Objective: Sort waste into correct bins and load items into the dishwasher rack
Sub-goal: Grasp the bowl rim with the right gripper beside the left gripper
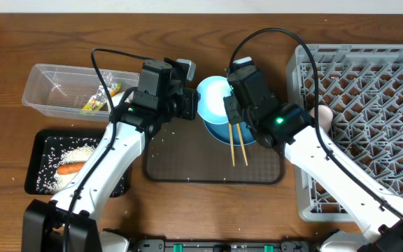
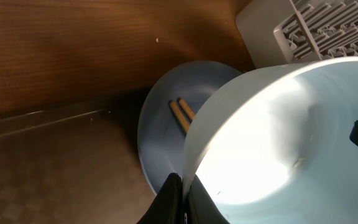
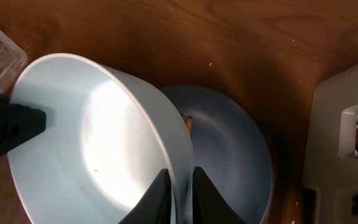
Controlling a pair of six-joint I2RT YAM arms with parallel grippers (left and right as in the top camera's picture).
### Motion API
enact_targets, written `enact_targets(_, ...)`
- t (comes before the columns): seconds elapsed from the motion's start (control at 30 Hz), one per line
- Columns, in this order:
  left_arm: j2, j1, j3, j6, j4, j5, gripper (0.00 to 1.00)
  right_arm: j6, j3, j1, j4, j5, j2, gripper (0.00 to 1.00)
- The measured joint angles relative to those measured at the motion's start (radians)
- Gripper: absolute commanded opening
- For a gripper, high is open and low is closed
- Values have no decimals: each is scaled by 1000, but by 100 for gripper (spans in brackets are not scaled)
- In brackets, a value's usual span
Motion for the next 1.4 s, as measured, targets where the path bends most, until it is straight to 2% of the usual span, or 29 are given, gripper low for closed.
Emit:
enact_targets(0.2, 0, 0, 0, 0, 0, 2, 6, 0, 0, 0, 8, 11, 0, 1)
enact_targets(0.9, 0, -1, 0, 0, 1, 19, 7, 3, -2, 0, 5, 53, 10, 1)
enact_targets(1.03, 0, -1, 0, 1, 4, 31, 16, 3, -2, 0, 4, 71, 11, 1)
enact_targets(1.2, 0, -1, 0, 1, 4, 45, 17, 2, -2, 0, 3, 86, 11, 1)
enact_targets(1.23, 0, -1, 0, 1, 4, 45, 22, 2, -2, 0, 3, 89, 11, 1)
enact_targets(1.4, -1, -1, 0, 4, 3, 45, 29, 2, -2, 0, 3, 104, 11, 1)
